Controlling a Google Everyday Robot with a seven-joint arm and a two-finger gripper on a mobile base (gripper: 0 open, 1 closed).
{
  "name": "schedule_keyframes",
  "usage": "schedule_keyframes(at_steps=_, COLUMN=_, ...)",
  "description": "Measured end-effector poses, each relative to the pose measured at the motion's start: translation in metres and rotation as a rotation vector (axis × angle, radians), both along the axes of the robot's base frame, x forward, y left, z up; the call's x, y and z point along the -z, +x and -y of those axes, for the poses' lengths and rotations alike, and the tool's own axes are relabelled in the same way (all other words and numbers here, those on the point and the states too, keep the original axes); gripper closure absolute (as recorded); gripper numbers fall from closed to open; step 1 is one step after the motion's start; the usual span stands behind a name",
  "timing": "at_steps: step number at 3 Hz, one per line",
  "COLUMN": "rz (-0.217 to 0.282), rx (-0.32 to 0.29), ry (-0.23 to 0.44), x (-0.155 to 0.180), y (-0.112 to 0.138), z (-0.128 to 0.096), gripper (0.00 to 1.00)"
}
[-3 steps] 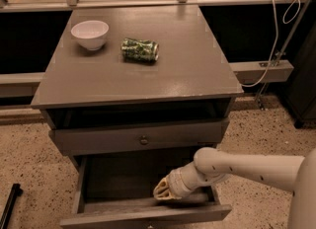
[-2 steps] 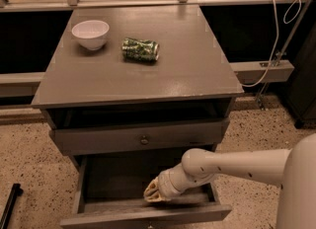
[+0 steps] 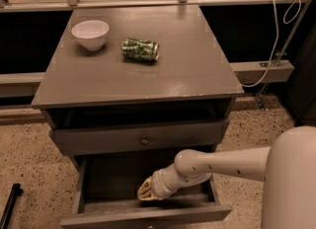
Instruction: Open middle drawer
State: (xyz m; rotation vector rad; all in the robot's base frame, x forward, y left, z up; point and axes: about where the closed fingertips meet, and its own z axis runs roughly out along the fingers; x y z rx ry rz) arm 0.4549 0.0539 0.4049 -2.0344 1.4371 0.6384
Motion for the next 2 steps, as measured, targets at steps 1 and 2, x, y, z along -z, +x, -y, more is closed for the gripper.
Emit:
schedule_keyframes(at_steps=1, rz=-0.038, rx=0.011, ry=0.058, x=0.0095, y=0.0098, z=-0.0058, gripper=1.00)
schedule_keyframes(at_steps=2, rz=-0.075, rx=0.002, ry=0.101, x=0.0155, y=0.0129, z=-0.0155, gripper=1.00)
